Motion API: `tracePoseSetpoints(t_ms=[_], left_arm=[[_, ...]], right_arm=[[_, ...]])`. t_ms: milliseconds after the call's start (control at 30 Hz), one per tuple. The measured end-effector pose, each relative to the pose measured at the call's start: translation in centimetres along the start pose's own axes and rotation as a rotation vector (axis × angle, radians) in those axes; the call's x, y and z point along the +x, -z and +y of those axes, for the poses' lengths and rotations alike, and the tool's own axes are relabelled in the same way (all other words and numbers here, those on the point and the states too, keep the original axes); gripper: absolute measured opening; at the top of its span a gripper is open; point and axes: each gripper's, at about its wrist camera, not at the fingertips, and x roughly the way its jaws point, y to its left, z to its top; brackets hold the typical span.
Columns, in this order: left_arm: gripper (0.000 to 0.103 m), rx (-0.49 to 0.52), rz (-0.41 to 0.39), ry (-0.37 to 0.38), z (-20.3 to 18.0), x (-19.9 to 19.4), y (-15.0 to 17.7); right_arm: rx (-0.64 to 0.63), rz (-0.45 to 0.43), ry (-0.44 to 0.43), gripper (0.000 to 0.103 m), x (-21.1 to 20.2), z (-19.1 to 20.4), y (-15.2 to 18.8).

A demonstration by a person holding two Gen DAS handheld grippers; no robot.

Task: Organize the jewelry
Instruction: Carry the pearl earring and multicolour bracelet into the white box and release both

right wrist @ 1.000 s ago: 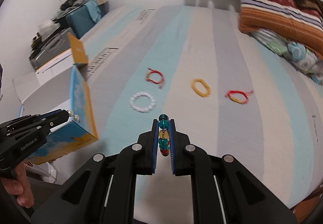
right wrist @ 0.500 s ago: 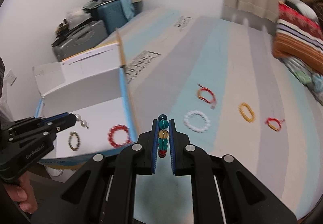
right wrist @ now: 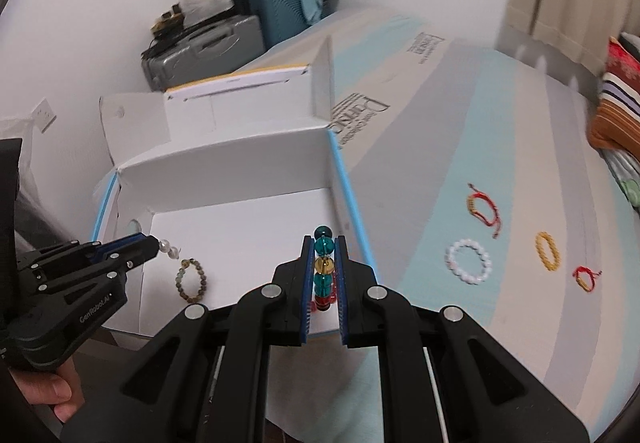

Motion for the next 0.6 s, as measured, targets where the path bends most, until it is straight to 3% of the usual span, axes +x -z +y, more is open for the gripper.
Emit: tracePoseSetpoints(t_ms=[300, 600], left_arm=[[0.011, -0.113, 0.081, -0.058, 4.9, 2.3, 1.2], [0.011, -0.159, 0.124, -0.057, 6.2, 3.7, 1.9]], right_arm=[[-0.064, 0.108, -0.024, 0.009, 4.0, 3.1, -0.2], [-0.086, 0.196, -0.009, 0.011, 6.8, 4.0, -0.2]])
